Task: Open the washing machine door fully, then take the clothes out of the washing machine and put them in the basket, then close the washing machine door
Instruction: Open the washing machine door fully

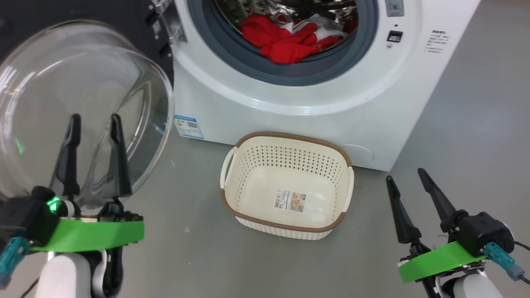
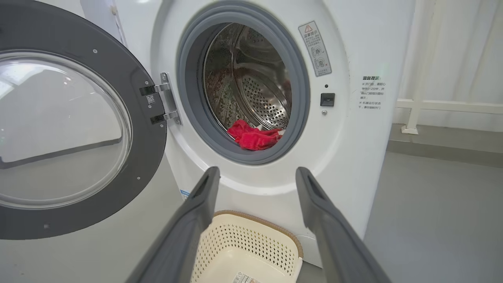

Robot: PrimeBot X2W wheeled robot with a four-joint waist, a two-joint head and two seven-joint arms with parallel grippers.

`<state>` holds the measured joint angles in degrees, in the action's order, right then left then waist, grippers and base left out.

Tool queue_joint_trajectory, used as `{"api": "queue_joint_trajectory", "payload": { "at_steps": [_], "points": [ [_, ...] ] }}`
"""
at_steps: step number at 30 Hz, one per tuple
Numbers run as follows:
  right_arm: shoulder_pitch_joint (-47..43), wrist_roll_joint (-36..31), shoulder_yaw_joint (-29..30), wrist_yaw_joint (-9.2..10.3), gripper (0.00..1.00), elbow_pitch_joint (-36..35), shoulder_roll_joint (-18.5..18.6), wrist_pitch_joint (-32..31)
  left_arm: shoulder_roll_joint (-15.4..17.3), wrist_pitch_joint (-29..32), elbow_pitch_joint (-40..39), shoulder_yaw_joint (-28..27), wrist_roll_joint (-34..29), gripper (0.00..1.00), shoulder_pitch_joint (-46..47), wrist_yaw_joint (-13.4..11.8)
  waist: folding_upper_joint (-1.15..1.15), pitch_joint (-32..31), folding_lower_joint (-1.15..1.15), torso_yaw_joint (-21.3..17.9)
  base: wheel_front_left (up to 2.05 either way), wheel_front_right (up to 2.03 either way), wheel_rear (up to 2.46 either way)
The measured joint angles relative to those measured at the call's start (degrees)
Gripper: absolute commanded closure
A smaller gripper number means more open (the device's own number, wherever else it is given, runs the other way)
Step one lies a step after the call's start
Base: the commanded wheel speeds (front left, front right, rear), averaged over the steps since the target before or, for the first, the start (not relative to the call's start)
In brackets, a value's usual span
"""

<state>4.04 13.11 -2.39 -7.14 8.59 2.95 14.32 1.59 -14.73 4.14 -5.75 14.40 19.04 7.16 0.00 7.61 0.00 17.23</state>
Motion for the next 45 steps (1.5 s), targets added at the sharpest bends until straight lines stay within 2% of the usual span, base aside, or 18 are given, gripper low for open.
{"api": "queue_joint_trajectory", "payload": {
  "at_steps": [9,14,31,45],
  "points": [
    [1.81,-0.59,3.89,0.0,0.0,0.02,-0.04,0.15,1.83,0.54,0.22,3.09,3.74,0.0,-2.34,0.01,0.0,-0.03,0.0,-4.99,0.0,0.0,0.0],
    [1.81,-0.59,5.08,0.0,0.0,-0.11,-0.07,0.15,2.63,0.54,0.75,4.3,3.76,0.0,-4.17,0.01,0.0,-0.34,0.0,-7.8,0.0,0.0,0.0],
    [-2.12,-0.7,3.92,0.0,0.0,-4.3,-0.21,0.32,3.79,0.51,1.86,6.27,3.35,0.0,-12.93,-0.16,0.0,-3.56,0.0,-16.14,0.0,0.0,0.0],
    [-6.69,-2.52,3.54,0.0,0.0,-5.59,-0.53,0.31,4.86,0.44,1.11,5.28,2.7,0.0,-19.83,-2.18,0.0,-7.65,0.0,-20.14,0.0,0.0,0.0]
  ]
}}
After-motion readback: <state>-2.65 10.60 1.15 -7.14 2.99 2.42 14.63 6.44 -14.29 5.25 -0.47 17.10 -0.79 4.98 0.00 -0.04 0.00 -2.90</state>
